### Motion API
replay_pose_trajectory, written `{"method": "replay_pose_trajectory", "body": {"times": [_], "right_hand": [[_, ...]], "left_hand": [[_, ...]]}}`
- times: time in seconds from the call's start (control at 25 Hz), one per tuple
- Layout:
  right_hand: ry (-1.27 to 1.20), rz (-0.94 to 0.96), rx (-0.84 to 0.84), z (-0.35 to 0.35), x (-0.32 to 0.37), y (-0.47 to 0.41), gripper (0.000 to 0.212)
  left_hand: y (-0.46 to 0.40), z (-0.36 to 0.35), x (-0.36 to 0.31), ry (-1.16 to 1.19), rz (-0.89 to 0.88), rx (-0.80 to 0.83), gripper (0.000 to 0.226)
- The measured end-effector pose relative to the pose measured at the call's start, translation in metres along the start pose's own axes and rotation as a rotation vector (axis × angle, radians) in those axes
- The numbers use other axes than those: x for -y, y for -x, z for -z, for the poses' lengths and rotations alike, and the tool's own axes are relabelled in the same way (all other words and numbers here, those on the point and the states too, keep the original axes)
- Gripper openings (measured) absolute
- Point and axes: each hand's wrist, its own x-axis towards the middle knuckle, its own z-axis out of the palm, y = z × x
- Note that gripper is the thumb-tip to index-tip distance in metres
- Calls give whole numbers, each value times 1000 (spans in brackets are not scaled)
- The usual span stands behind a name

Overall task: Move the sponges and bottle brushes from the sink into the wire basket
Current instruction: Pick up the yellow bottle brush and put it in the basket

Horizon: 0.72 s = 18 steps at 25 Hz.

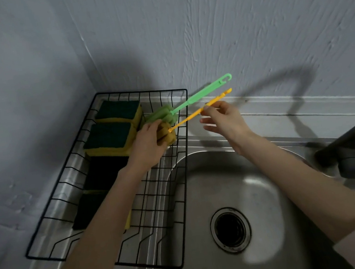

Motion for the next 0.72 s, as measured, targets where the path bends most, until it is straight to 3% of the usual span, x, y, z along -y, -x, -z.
{"method": "replay_pose_trajectory", "body": {"times": [0.16,0.44,0.72], "right_hand": [[188,-82,70,3,-4,14,31],[664,111,201,31,9,65,32],[905,164,260,93,11,135,36]], "left_hand": [[16,13,-10,7,-21,-30,57],[68,38,-48,-71,-161,-90,38],[136,31,-92,-162,-231,-43,36]]}}
